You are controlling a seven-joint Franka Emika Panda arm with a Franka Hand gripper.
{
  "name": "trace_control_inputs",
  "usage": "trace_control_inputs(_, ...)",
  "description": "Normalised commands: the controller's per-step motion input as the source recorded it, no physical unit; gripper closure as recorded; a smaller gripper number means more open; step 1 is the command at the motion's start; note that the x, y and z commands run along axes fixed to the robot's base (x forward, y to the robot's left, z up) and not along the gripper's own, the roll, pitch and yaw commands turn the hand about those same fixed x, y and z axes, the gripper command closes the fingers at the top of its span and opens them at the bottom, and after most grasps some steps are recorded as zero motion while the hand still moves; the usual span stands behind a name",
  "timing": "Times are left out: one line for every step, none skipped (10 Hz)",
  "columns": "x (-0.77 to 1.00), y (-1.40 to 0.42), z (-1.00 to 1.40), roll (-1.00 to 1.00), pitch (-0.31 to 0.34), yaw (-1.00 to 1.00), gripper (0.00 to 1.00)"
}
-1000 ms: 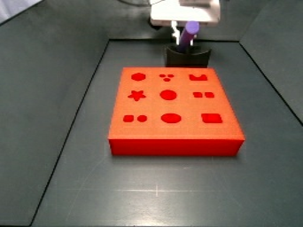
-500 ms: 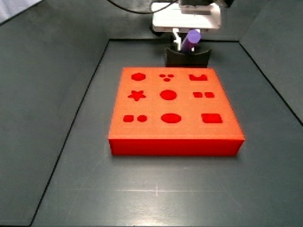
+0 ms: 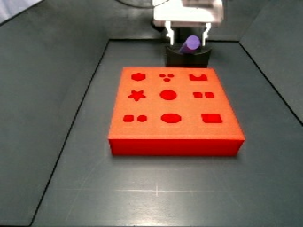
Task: Pick up the round object. Move up. Place the round object on the fixture. Regrasp the round object. Move to above the board. Insert the round object.
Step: Regrasp the round object.
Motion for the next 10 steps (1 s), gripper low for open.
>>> trace_control_inputs(-0.03,-0.01,1.00,0.02,0.007,0.04,0.00)
trace_control_inputs(-0.04,-0.01,1.00,0.04,0.028,0.04,0.00)
trace_control_inputs(-0.04,0.00,0.89,0.04,0.049,0.04,0.00)
trace_control_inputs(-0.03,0.00,0.65,0.05,0.070,0.02,0.00)
trace_control_inputs(-0.03,0.00,0.48,0.05,0.084,0.01,0.00)
trace_control_inputs(-0.03,0.00,0.30,0.04,0.091,0.00,0.00)
trace_control_inputs(0.01,-1.00,0.90,1.00,0.051,0.01,0.00)
trace_control_inputs(0.01,-1.00,0.84,1.00,0.049,0.01,0.00)
trace_control_inputs(-0.02,-1.00,0.82,1.00,0.040,0.01,0.00)
trace_control_inputs(-0.05,-1.00,0.76,1.00,0.030,0.01,0.00)
